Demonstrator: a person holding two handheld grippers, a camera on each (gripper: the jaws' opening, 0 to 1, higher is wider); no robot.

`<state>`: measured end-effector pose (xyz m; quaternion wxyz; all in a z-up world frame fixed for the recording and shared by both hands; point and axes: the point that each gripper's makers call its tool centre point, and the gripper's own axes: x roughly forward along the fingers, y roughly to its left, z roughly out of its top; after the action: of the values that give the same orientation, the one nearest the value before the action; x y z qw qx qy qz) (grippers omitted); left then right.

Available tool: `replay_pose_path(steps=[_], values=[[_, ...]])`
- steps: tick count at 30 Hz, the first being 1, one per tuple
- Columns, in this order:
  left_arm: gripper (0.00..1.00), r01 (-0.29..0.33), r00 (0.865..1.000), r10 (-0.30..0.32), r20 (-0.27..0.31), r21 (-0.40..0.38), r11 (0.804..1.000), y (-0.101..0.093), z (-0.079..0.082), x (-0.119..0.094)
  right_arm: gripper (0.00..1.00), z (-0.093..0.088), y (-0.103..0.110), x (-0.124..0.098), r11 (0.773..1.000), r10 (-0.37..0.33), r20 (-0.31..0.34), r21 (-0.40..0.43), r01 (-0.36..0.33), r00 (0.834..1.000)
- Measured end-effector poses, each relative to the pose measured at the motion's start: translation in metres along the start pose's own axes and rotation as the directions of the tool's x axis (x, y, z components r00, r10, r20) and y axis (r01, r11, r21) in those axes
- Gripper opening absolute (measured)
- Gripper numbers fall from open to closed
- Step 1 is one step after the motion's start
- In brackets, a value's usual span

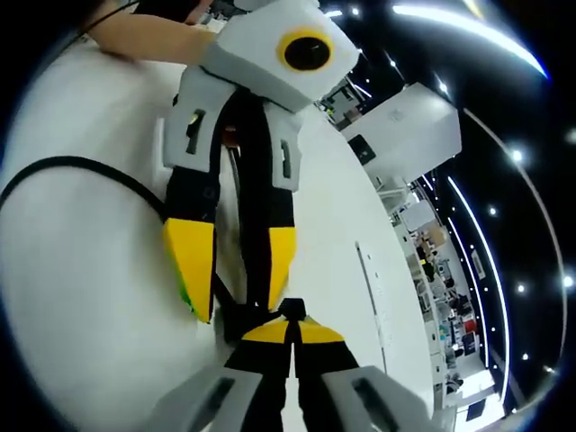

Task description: Find the charging cable on the desk, coil it up and secure with Velcro.

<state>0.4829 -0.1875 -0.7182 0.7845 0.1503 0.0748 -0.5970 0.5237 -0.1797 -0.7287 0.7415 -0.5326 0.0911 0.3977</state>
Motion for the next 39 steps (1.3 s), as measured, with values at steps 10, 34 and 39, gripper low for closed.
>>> replay_pose_path(steps=[10,34,39], values=[[0.21,-0.038,0.998,0.042,-0.057,0.07,0.997,0.0,-0.002,0.004,0.04,0.0,-0.001,0.0,1.0,0.0,0.0,0.005,0.0,1.0],[0.2,-0.115,0.986,0.097,-0.137,-0.13,0.985,0.002,-0.007,0.005,0.24,-0.005,-0.01,-0.015,0.998,-0.008,-0.03,-0.058,0.006,1.0],[0.2,-0.117,0.985,0.098,-0.14,-0.132,0.984,0.001,-0.008,0.005,0.34,-0.003,-0.014,-0.027,0.998,0.004,-0.029,-0.067,-0.006,1.0]])
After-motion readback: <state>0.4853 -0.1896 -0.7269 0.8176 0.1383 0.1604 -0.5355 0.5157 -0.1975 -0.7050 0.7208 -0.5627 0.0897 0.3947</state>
